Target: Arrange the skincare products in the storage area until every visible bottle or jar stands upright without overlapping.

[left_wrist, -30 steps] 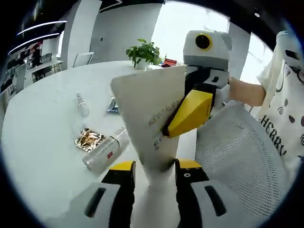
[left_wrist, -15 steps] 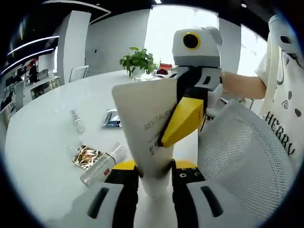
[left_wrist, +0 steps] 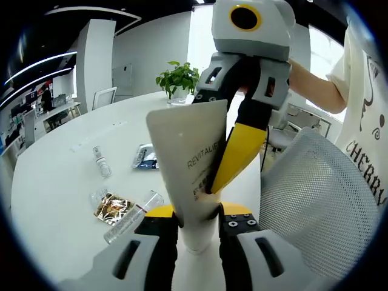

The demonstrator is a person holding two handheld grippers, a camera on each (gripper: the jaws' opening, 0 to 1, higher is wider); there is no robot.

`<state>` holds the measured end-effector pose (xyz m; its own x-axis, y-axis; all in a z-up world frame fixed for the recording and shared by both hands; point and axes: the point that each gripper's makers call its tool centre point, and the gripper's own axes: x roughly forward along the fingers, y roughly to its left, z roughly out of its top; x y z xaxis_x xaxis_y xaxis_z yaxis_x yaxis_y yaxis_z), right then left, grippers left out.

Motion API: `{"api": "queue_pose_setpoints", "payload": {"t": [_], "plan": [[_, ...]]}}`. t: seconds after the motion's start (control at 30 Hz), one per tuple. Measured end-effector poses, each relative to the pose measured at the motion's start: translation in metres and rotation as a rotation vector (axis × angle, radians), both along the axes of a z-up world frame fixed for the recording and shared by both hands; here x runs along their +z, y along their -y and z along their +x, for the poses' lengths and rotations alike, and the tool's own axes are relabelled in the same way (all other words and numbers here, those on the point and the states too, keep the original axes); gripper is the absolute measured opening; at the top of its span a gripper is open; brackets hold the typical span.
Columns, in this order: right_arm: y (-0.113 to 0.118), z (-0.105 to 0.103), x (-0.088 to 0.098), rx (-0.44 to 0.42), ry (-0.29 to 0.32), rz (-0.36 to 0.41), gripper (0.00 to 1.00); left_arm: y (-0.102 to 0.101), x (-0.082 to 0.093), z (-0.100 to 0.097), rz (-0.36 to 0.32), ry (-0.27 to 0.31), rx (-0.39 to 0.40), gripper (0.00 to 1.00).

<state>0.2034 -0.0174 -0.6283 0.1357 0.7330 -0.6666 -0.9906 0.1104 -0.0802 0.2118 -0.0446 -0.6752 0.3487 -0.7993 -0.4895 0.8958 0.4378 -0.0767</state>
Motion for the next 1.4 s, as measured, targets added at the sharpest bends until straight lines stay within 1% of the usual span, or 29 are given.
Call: {"api": "queue_pose_setpoints", "payload": {"t": [0.3, 0.37, 0.53, 0.57, 0.67, 0.8, 0.9, 1.0, 1.07, 1.17, 1.23, 1.27, 1.33, 1.37, 1.4], "plan": [[0.004, 0.004, -0.001, 0.071, -0.037, -0.147, 0.11, 0.005, 0.000, 0.002, 0.000, 0.005, 0.014, 0.21], [0.005, 0.005, -0.001, 0.093, -0.034, -0.186, 0.11, 0.005, 0.000, 0.003, 0.003, 0.007, 0.022, 0.21], [0.006, 0.009, -0.001, 0.123, -0.040, -0.250, 0.11, 0.008, 0.001, 0.005, 0.001, 0.006, 0.039, 0.21], [0.007, 0.011, 0.000, 0.137, -0.037, -0.279, 0.11, 0.009, 0.001, 0.005, 0.002, 0.008, 0.041, 0.21], [0.008, 0.015, 0.002, 0.151, -0.033, -0.311, 0.10, 0.010, 0.002, 0.010, 0.008, 0.010, 0.050, 0.21], [0.011, 0.024, 0.001, 0.164, -0.042, -0.365, 0.10, 0.012, 0.002, 0.021, 0.007, 0.014, 0.070, 0.21], [0.014, 0.028, 0.000, 0.185, -0.028, -0.409, 0.10, 0.016, 0.001, 0.026, 0.001, 0.018, 0.083, 0.21], [0.017, 0.031, 0.000, 0.207, -0.008, -0.436, 0.09, 0.018, 0.002, 0.030, -0.004, 0.024, 0.095, 0.21], [0.017, 0.033, 0.000, 0.199, -0.007, -0.443, 0.09, 0.019, 0.002, 0.032, -0.006, 0.024, 0.098, 0.21], [0.019, 0.036, 0.000, 0.238, 0.028, -0.458, 0.08, 0.021, 0.002, 0.036, -0.005, 0.029, 0.099, 0.22], [0.019, 0.038, 0.000, 0.236, 0.029, -0.459, 0.08, 0.022, 0.002, 0.037, -0.003, 0.036, 0.100, 0.22], [0.020, 0.039, 0.000, 0.249, 0.037, -0.463, 0.07, 0.022, 0.002, 0.039, -0.001, 0.042, 0.097, 0.22], [0.022, 0.040, -0.001, 0.254, 0.032, -0.469, 0.07, 0.025, 0.003, 0.040, 0.015, 0.079, 0.068, 0.21], [0.025, 0.040, -0.001, 0.285, 0.041, -0.485, 0.06, 0.021, -0.004, 0.036, 0.084, 0.082, 0.032, 0.18], [0.026, 0.041, 0.001, 0.326, 0.073, -0.489, 0.06, 0.025, -0.002, 0.037, 0.091, 0.123, 0.008, 0.18]]}}
